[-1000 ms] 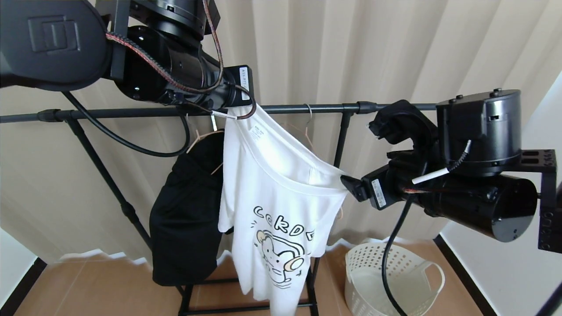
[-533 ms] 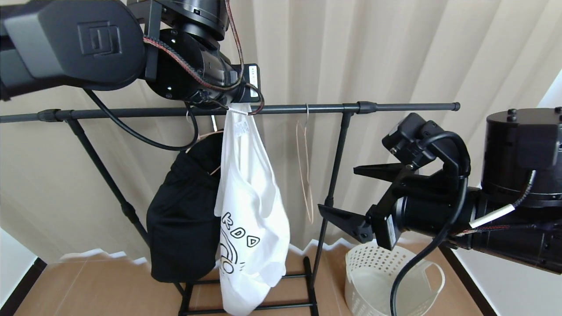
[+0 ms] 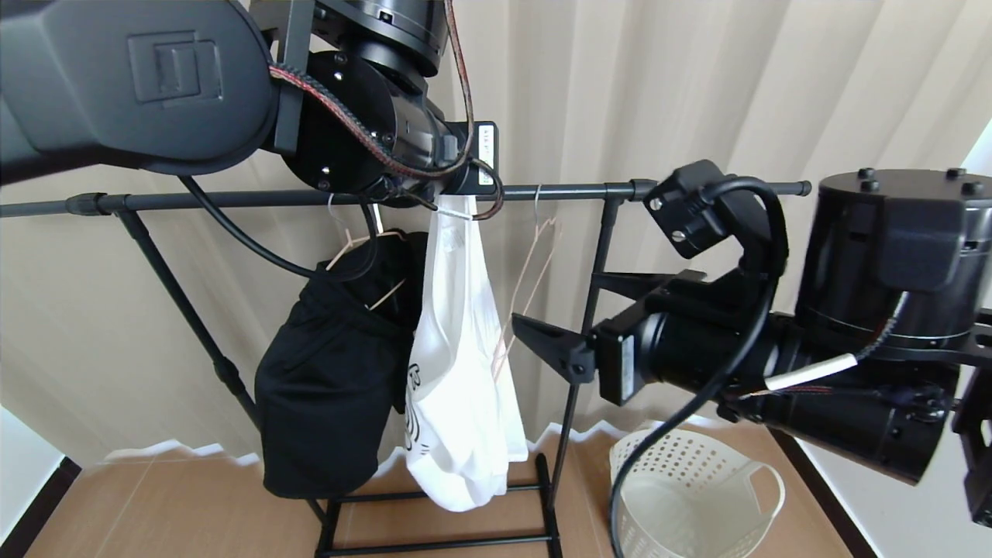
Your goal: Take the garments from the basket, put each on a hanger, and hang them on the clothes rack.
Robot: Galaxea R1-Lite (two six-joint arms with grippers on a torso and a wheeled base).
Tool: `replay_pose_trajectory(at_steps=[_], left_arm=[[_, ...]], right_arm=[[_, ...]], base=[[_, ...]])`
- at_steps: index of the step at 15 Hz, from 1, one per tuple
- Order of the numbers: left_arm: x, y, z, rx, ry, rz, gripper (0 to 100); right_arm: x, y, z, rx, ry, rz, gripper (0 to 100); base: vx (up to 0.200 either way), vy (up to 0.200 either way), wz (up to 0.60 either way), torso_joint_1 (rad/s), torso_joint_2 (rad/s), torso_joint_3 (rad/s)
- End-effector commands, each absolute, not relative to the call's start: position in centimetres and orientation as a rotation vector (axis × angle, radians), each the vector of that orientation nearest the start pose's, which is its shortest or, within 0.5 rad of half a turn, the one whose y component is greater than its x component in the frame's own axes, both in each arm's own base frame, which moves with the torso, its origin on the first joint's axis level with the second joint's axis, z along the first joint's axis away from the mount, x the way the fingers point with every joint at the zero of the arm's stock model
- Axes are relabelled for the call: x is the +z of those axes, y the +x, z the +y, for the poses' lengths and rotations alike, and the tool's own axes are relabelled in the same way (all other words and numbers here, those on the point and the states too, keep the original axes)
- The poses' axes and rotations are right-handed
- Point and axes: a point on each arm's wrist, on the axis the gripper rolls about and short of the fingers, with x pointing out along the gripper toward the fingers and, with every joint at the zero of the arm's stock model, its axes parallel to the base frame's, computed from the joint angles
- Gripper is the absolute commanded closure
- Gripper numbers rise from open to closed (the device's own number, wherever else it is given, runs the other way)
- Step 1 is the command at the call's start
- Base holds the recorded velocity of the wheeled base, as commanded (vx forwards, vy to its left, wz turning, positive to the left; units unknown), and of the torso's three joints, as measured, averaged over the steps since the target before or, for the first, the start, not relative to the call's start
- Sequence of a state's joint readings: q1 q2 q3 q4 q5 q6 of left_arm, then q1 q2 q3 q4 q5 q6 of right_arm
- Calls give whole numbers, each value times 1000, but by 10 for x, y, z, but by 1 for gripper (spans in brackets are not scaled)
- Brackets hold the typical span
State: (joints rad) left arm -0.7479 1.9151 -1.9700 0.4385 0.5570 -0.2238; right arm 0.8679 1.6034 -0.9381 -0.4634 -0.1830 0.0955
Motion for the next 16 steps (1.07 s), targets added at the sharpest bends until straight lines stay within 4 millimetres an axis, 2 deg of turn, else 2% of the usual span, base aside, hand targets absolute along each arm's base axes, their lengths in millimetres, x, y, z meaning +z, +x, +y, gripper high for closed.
replay_pose_trajectory(at_steps=[1, 3, 6, 12, 13, 14, 16], left_arm=[[328, 269, -242, -167, 21, 333, 100], [325, 269, -243, -166, 25, 341, 100], [326, 268, -243, -169, 23, 338, 100], [337, 251, -232, -183, 15, 322, 100], [337, 251, -232, -183, 15, 322, 100], [334, 246, -227, -182, 27, 338, 100], [332, 241, -222, -180, 32, 347, 100]], right_arm=[[220, 208, 255, 630, 38, 227, 0], [219, 220, 266, 527, 73, 213, 0], [215, 224, 268, 495, 62, 216, 0], [197, 242, 255, 431, -10, 260, 0], [197, 242, 255, 431, -10, 260, 0], [190, 240, 245, 420, -54, 272, 0], [191, 234, 237, 425, -72, 271, 0]], base=[[0, 0, 0, 0, 0, 0], [0, 0, 0, 0, 0, 0], [0, 0, 0, 0, 0, 0], [0, 0, 0, 0, 0, 0], [0, 0, 0, 0, 0, 0], [0, 0, 0, 0, 0, 0], [0, 0, 0, 0, 0, 0]])
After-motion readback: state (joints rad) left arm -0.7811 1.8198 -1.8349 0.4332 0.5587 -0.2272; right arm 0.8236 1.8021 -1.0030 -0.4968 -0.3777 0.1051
